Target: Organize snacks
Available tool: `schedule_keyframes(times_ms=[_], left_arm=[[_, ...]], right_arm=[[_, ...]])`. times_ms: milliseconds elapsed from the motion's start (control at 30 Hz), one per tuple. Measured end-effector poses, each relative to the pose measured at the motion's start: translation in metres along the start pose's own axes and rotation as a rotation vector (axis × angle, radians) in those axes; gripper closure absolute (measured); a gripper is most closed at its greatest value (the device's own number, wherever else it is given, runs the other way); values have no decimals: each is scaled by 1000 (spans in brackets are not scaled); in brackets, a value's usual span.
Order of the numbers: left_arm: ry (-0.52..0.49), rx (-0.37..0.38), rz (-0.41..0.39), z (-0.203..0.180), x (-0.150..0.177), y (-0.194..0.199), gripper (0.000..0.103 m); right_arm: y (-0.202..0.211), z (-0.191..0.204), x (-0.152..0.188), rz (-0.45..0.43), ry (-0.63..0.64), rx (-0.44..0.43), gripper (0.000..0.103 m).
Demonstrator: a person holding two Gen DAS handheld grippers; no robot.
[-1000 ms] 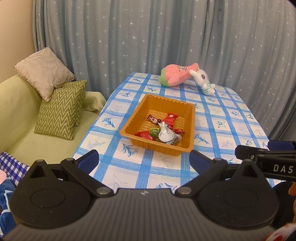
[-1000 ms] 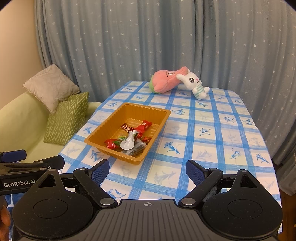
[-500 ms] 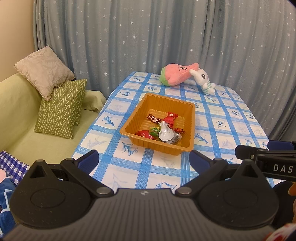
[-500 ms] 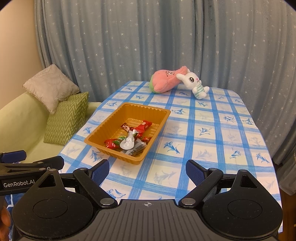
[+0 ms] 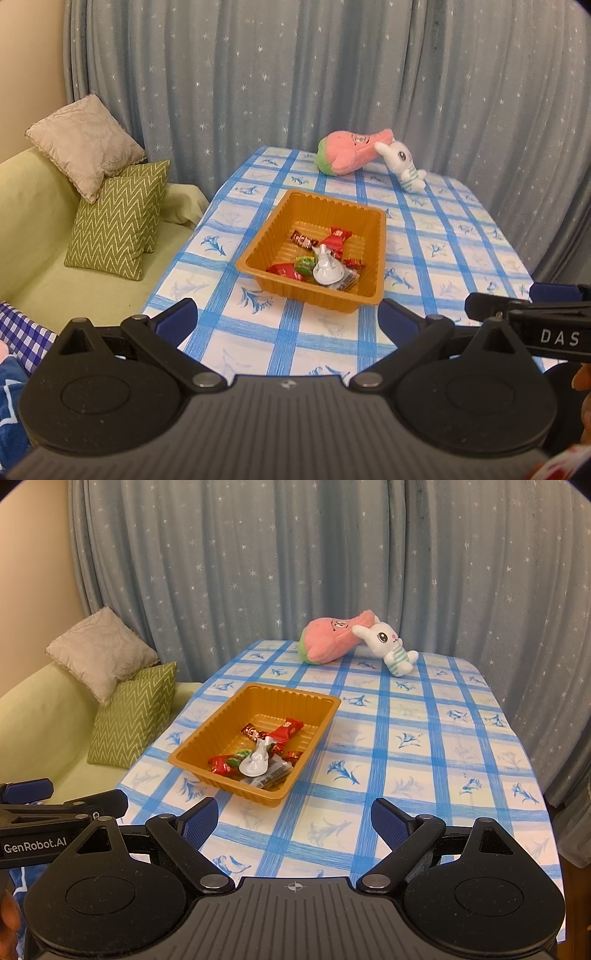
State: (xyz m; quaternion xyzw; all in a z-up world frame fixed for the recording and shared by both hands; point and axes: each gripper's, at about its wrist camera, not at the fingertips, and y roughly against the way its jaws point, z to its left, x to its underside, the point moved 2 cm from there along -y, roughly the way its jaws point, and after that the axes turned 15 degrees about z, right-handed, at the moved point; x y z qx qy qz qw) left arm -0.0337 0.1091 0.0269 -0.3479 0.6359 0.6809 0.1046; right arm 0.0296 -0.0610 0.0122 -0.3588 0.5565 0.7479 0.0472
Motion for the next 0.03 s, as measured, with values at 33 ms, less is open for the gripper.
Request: schedule_keyframes(times_ms=[33], left_arm=[[0,6,-3,0,0,0,0]], right_arm=[[1,0,0,0,-1,0,14]])
